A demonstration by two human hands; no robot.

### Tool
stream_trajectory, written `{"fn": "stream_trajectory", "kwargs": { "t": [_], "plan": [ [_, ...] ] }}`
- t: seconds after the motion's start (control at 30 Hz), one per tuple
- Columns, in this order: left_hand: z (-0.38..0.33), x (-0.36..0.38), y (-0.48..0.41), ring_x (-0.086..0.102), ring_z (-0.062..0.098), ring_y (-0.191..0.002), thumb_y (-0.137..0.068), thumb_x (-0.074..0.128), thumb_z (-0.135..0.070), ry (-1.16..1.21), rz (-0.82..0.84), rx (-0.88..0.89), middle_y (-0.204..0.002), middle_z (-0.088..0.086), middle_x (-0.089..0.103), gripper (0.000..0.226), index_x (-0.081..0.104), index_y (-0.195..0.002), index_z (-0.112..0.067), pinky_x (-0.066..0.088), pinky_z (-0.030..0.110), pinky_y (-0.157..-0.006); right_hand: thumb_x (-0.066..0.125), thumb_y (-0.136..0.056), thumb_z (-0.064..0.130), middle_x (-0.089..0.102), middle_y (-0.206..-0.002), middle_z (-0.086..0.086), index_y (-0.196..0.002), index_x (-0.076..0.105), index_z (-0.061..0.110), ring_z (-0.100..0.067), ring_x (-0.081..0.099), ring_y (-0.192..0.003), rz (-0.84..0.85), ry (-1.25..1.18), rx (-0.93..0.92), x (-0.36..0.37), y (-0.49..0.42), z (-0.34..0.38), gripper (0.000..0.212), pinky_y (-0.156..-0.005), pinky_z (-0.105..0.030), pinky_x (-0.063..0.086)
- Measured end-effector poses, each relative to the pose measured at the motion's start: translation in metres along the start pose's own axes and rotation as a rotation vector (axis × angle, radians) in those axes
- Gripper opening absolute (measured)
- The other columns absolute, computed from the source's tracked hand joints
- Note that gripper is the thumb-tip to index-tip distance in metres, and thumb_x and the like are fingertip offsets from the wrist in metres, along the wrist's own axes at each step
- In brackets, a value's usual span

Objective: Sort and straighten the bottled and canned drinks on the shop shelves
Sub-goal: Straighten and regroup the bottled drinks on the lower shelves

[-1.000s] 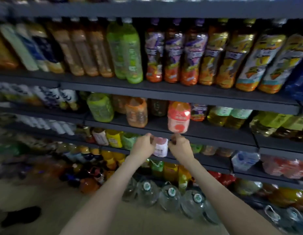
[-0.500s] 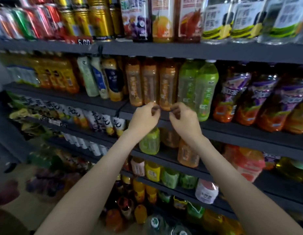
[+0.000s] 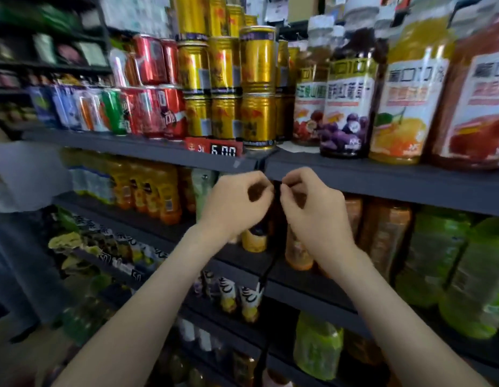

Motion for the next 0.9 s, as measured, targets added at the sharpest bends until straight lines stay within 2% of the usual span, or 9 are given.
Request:
{"fn": "stream_trajectory", "kwargs": {
  "t": [0.07,0.13,0.27,0.37,0.43,0.53,0.67,0.8,0.9],
  "plan": [
    [0.015,-0.017,-0.004,0.059,0.006,-0.066,-0.083,0.054,-0.033,0.035,0.056,0.115,-0.067,-0.013,0.061,0.014,0.064,-0.075,-0.025,0.041,0.016,-0.059,0.059,-0.091,0.020,0.067,-0.082,0.004,-0.096,0.060,0.017,-0.005,0.059,-0.081,-0.027,0.021,-0.019,0.015,-0.007,0.014,0.006,-0.068,-0.022,0.046],
    [0.031,-0.039,-0.017,0.058,0.006,-0.061,-0.085,0.053,-0.033,0.054,0.021,0.218,-0.064,-0.012,0.061,0.017,0.062,-0.073,-0.025,0.042,0.015,-0.055,0.060,-0.091,0.018,0.065,-0.079,0.007,-0.095,0.059,0.017,-0.004,0.059,-0.080,-0.073,0.002,-0.048,0.027,-0.021,0.031,0.004,-0.069,-0.018,0.046],
    [0.074,-0.081,-0.067,0.061,0.007,-0.065,-0.090,0.056,-0.031,0.073,-0.140,0.245,-0.069,-0.008,0.064,0.019,0.067,-0.083,-0.017,0.050,0.028,-0.060,0.059,-0.092,0.019,0.055,-0.087,0.019,-0.105,0.053,0.023,0.003,0.057,-0.084,-0.174,0.038,-0.020,0.056,-0.065,0.055,0.015,-0.073,-0.006,0.044],
    [0.108,-0.099,-0.103,0.061,0.007,-0.072,-0.090,0.060,-0.032,0.069,-0.199,0.166,-0.077,-0.012,0.062,0.014,0.063,-0.097,-0.019,0.055,0.034,-0.069,0.061,-0.091,0.024,0.053,-0.113,0.005,-0.127,0.046,0.016,-0.010,0.051,-0.105,-0.279,0.189,0.060,0.074,-0.098,0.059,0.040,-0.084,-0.016,0.039],
    [0.122,-0.100,-0.118,0.060,0.013,-0.081,-0.088,0.061,-0.035,0.057,-0.212,0.127,-0.092,-0.005,0.060,0.030,0.056,-0.114,-0.020,0.055,0.036,-0.073,0.063,-0.089,0.029,0.048,-0.129,-0.004,-0.136,0.037,0.011,-0.019,0.043,-0.120,-0.337,0.260,0.120,0.081,-0.115,0.056,0.057,-0.092,-0.021,0.034],
    [0.125,-0.091,-0.128,0.053,0.019,-0.105,-0.088,0.061,-0.036,0.049,-0.179,0.142,-0.121,0.003,0.050,0.052,0.042,-0.133,-0.019,0.046,0.027,-0.082,0.069,-0.083,0.033,0.040,-0.139,-0.011,-0.142,0.025,0.010,-0.025,0.039,-0.127,-0.357,0.264,0.186,0.089,-0.131,0.050,0.077,-0.103,-0.034,0.037],
    [0.119,-0.075,-0.128,0.041,0.023,-0.117,-0.087,0.062,-0.036,0.014,-0.237,0.164,-0.129,0.011,0.040,0.067,0.031,-0.142,-0.015,0.035,0.022,-0.087,0.071,-0.083,0.023,0.037,-0.145,-0.010,-0.148,0.006,0.019,-0.026,0.045,-0.126,-0.254,0.238,0.262,0.093,-0.136,0.043,0.092,-0.095,-0.028,0.035],
    [0.120,-0.067,-0.133,0.035,0.034,-0.123,-0.084,0.065,-0.037,-0.037,-0.336,0.117,-0.137,0.020,0.034,0.074,0.026,-0.143,-0.018,0.041,0.044,-0.100,0.072,-0.082,0.025,0.041,-0.143,-0.010,-0.149,-0.003,0.024,-0.029,0.052,-0.120,-0.237,0.300,0.290,0.089,-0.140,0.046,0.101,-0.095,-0.036,0.041],
    [0.121,-0.063,-0.132,0.029,0.038,-0.131,-0.089,0.060,-0.033,0.020,-0.273,0.057,-0.147,0.021,0.024,0.073,0.018,-0.147,-0.025,0.037,0.048,-0.104,0.073,-0.082,0.027,0.039,-0.146,-0.011,-0.150,-0.010,0.027,-0.032,0.054,-0.117,-0.242,0.361,0.285,0.089,-0.141,0.049,0.107,-0.095,-0.039,0.043]
  ]
}}
Point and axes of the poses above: each hand's wrist, its own y-axis away from the middle knuckle, its own x-axis out of the palm, z = x × y, the point moved 1 cm from there along -y, towards the middle knuckle
